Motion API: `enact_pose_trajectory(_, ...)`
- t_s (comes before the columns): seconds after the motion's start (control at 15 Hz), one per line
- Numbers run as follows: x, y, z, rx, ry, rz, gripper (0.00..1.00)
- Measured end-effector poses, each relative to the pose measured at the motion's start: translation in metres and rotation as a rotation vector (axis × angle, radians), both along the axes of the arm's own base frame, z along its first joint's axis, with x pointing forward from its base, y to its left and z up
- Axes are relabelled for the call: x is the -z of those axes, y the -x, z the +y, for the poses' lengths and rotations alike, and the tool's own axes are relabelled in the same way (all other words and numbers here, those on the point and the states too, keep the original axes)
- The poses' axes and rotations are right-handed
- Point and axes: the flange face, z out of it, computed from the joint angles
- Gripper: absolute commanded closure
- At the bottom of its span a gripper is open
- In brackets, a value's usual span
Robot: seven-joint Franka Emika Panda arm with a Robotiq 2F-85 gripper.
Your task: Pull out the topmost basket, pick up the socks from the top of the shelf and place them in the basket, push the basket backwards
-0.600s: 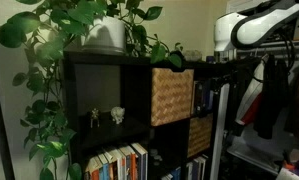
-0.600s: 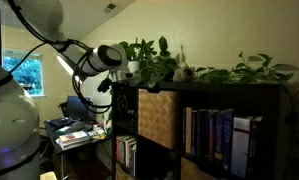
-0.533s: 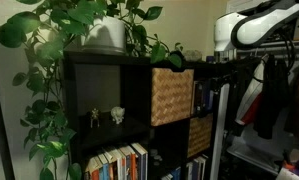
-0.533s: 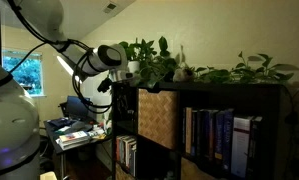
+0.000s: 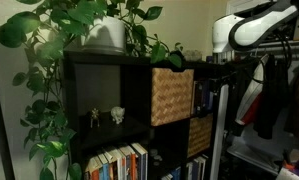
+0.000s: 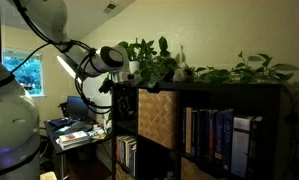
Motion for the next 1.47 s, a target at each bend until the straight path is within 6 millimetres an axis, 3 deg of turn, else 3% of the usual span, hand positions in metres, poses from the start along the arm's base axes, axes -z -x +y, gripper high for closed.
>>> enact_pose_trajectory(0.6, -0.007, -0.056, -0.008, -0.303, -0.019, 0.019, 0.00)
enact_pose_trajectory(1.2, -0.009, -0.061, -0.003, -0.368, -0.029, 0.017, 0.00)
enact_pose_trajectory(1.47, -0.030, -0.073, 0.003, -0.506, -0.027, -0.068, 0.00)
